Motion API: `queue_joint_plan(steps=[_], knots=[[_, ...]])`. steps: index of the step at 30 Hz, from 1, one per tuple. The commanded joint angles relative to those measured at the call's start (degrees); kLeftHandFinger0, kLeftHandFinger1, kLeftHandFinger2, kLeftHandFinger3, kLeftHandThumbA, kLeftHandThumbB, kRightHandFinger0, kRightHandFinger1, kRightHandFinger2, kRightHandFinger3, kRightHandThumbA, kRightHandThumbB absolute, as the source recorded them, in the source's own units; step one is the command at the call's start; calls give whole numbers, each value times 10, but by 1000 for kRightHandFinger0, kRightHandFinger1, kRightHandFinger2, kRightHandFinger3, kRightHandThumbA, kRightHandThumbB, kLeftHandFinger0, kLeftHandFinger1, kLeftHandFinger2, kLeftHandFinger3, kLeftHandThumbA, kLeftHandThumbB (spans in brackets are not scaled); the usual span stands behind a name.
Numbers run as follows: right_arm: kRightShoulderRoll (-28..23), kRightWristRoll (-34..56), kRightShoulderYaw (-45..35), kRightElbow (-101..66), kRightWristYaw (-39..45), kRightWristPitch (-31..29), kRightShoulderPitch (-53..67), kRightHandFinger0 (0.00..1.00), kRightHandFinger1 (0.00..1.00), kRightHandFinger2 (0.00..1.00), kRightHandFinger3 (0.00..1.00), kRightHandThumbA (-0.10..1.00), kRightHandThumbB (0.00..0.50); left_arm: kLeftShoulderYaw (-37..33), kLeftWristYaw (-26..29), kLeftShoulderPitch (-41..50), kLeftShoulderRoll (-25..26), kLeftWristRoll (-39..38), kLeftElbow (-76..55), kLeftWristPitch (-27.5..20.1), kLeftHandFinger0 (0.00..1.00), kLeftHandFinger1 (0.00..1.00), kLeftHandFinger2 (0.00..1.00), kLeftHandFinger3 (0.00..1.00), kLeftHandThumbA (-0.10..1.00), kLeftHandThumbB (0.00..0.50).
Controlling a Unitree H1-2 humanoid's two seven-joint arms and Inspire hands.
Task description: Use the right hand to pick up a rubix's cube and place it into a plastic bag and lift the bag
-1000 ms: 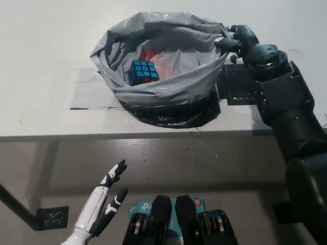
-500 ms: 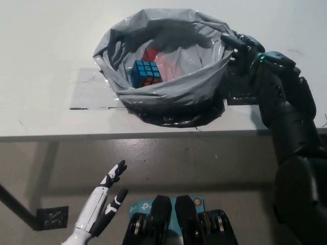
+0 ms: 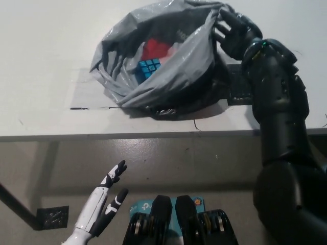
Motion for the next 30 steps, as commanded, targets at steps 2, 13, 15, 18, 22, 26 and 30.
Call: queue_joint_plan(steps=[2, 13, 15, 18, 22, 26, 30], knots=[[20, 301, -12, -219, -122, 7, -221, 0, 307, 762, 1000, -100, 57, -3, -6, -11, 10, 10, -22, 5, 1000, 1000, 1000, 1000, 1000, 158], [-2, 345, 51, -271, -166, 7, -265, 0, 301, 782, 1000, -100, 67, -5, -5, -12, 8, 11, -21, 8, 1000, 1000, 1000, 1000, 1000, 158], [-6, 351, 56, -274, -172, 7, -273, 0, 306, 784, 1000, -100, 77, -5, -5, -12, 8, 13, -22, 10, 1000, 1000, 1000, 1000, 1000, 162], [-13, 363, 63, -277, -188, 7, -289, 0, 297, 770, 1000, -100, 61, -6, -5, -13, 9, 13, -21, 9, 1000, 1000, 1000, 1000, 1000, 156], [-19, 355, 65, -282, -190, 7, -308, 0, 256, 747, 1000, -100, 62, -6, -7, -14, 9, 10, -20, 7, 1000, 1000, 1000, 1000, 1000, 155], [-27, 366, 70, -281, -194, 7, -316, 0, 264, 776, 1000, -100, 77, -7, -5, -16, 10, 12, -17, 1, 1000, 1000, 1000, 1000, 1000, 153], [-34, 375, 76, -283, -200, 7, -317, 0, 224, 756, 1000, -100, 78, -7, -7, -16, 11, 11, -19, 4, 1000, 1000, 1000, 1000, 1000, 153]])
